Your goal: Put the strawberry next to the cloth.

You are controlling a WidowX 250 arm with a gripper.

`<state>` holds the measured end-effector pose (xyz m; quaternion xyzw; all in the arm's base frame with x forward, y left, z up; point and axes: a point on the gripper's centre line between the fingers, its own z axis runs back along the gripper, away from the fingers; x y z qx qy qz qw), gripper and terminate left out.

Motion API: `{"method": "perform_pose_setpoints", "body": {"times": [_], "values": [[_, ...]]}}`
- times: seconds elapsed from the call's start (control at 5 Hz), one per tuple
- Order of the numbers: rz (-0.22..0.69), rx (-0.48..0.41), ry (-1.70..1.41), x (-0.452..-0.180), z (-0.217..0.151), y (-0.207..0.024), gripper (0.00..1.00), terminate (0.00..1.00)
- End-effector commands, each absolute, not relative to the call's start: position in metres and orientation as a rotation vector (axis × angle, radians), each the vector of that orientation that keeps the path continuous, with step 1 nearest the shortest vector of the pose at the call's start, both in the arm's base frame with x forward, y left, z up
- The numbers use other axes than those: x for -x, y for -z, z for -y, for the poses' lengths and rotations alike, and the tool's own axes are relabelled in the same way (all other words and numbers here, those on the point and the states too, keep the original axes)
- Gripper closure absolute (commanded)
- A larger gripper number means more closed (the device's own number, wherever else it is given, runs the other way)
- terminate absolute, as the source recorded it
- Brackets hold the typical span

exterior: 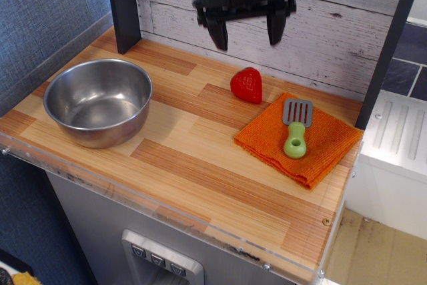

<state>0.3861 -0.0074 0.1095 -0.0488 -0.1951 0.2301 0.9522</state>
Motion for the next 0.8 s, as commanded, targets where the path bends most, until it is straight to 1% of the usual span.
{"method": "perform_pose_setpoints", "body": {"times": [0.0,0.4,0.6], "values": [[0.480,0.113,-0.459,-0.3699,0.0058,-0.1494,0.00,0.00],[0.480,0.113,-0.459,-0.3699,0.0058,-0.1494,0.00,0.00],[0.480,0.113,-0.459,-0.3699,0.0058,-0.1494,0.00,1.00]]}}
